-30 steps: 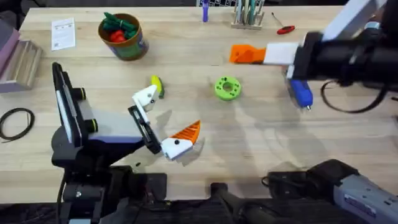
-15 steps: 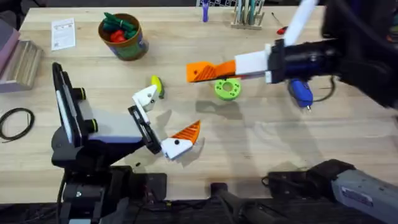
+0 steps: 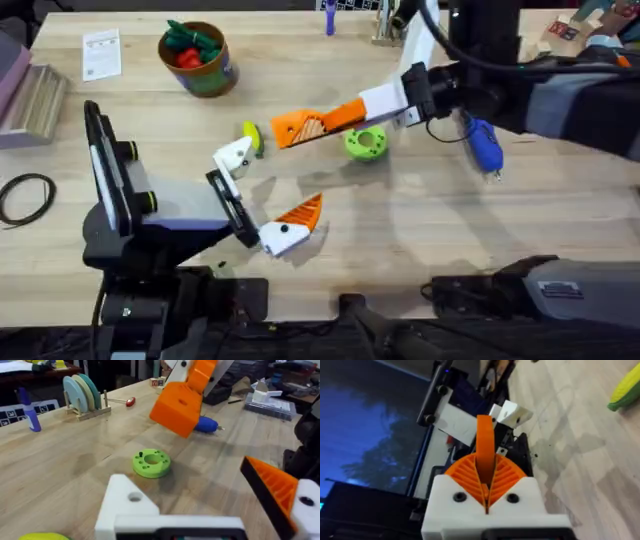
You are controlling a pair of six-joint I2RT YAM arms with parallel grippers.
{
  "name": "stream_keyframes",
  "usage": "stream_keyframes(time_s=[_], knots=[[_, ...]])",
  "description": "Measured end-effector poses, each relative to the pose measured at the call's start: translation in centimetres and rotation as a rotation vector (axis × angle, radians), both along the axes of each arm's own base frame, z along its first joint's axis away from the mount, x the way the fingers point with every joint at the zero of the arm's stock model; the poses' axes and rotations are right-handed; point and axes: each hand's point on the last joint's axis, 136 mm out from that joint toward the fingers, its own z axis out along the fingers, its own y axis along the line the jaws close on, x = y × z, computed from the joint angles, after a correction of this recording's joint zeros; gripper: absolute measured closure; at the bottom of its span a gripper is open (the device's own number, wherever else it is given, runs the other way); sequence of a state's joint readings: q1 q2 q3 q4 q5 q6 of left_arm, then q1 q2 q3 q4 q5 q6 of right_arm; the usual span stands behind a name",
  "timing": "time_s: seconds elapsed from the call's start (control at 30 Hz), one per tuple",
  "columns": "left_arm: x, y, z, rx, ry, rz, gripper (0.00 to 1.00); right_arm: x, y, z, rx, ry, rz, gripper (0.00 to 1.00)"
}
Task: Pick up the gripper from the table and insert it into the empty holder that is missing its gripper. Then pick up a screw, insert it into the mounting hole, and use the screwdriver to tighten it. Finally, clean up the table by picking up the vegetable and placing it into the bucket.
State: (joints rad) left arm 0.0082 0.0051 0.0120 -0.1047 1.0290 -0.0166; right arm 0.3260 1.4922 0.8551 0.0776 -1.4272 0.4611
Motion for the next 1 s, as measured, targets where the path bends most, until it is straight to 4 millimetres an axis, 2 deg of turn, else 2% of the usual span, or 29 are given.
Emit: stream_keyframes(time_s=[0.17,0.47,0.67,0.8,1.0], knots=[[0.0,0.0,0.0,0.0,0.0,0.0,0.014,0.5,0.3,-0.9,0.024,0.07,0.049,0.992],[0.0,0.0,0.0,0.0,0.0,0.0,0.015,1.2,0.5,-4.3,-0.032,0.313,0.063,0.992],[0.0,0.0,0.0,0.0,0.0,0.0,0.016,0.8,1.2,-5.0,-0.049,0.36,0.086,0.992],[0.0,0.0,0.0,0.0,0.0,0.0,0.014,1.2,1.9,-5.2,-0.057,0.379,0.101,0.992],[0.0,0.0,0.0,0.0,0.0,0.0,0.014,1.4,2.6,-6.6,-0.076,0.423,0.117,0.992]])
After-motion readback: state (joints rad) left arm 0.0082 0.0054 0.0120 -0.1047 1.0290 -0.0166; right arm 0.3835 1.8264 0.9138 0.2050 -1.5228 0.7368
